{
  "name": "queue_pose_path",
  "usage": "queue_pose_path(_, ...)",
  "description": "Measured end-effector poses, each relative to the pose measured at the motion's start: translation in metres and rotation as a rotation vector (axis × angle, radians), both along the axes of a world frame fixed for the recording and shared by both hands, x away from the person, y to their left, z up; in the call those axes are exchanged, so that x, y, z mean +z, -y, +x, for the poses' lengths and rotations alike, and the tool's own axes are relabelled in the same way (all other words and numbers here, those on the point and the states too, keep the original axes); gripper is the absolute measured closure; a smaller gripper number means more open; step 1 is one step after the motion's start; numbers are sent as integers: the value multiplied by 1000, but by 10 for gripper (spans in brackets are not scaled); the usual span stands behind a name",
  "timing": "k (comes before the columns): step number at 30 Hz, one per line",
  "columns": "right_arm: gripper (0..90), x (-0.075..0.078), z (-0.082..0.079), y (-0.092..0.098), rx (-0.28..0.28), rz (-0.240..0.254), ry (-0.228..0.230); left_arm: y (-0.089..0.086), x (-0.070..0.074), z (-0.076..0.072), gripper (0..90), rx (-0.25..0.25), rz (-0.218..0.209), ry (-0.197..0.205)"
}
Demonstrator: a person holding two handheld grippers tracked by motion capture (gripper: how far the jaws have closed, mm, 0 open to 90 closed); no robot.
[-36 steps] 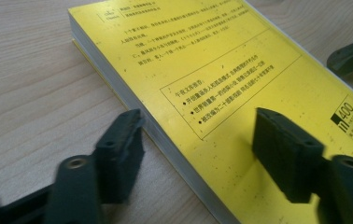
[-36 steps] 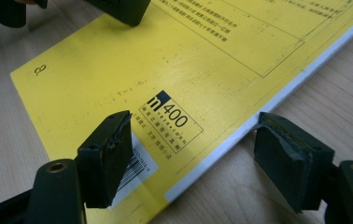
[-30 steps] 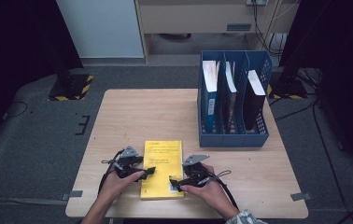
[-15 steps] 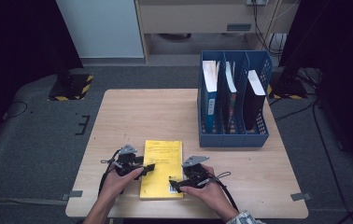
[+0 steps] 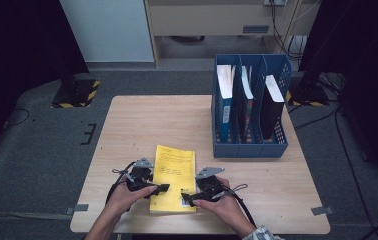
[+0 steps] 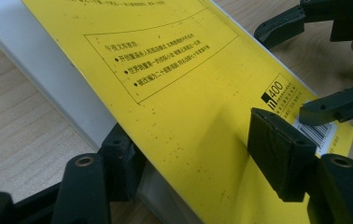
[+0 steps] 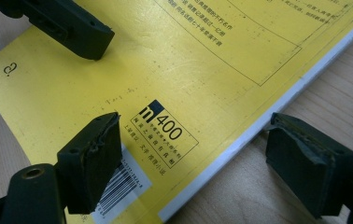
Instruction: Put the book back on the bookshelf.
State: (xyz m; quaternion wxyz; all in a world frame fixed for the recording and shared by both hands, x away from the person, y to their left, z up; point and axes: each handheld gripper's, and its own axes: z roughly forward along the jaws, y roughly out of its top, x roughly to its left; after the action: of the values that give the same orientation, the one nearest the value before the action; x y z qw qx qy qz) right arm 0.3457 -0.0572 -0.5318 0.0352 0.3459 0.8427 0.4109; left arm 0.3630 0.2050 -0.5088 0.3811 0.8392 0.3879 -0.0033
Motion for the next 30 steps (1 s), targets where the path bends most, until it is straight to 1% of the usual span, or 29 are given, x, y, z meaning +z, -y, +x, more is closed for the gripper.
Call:
queue_pose_path(2,186,0,0,0,0,0,1,1,1,3,414,-7,0,-8)
queue_pose_path(4,187,0,0,0,-2,0,1,3,1,6,428,-17,-6,-23)
queue_pose_path(7,188,0,0,0,-2,-4,2,7,2,12,440,-37,-3,-43)
queue_pose_path(11,187,0,0,0,0,-5,2,12,4,19,446,-73,19,-60)
queue_pose_path(15,186,0,0,0,4,-5,2,14,4,23,458,-90,28,-68)
queue_pose_path(17,183,0,0,0,8,-5,3,13,5,25,481,-95,29,-76)
queue_pose_path(19,175,0,1,0,17,-7,4,14,5,26,497,-91,27,-89)
queue_pose_path(20,169,0,1,0,21,-10,2,15,6,27,506,-103,44,-88)
queue_pose_path(22,158,0,1,-1,25,-12,3,19,7,28,505,-128,35,-98)
queue_pose_path(24,148,0,1,-1,29,-16,8,21,6,30,505,-132,40,-109)
queue_pose_path(26,144,0,2,-1,37,-19,7,21,7,31,515,-130,39,-108)
queue_pose_path(28,139,1,2,-1,47,-22,3,20,8,32,544,-136,38,-105)
queue_pose_path(30,129,1,3,-1,57,-32,2,18,9,33,587,-142,31,-110)
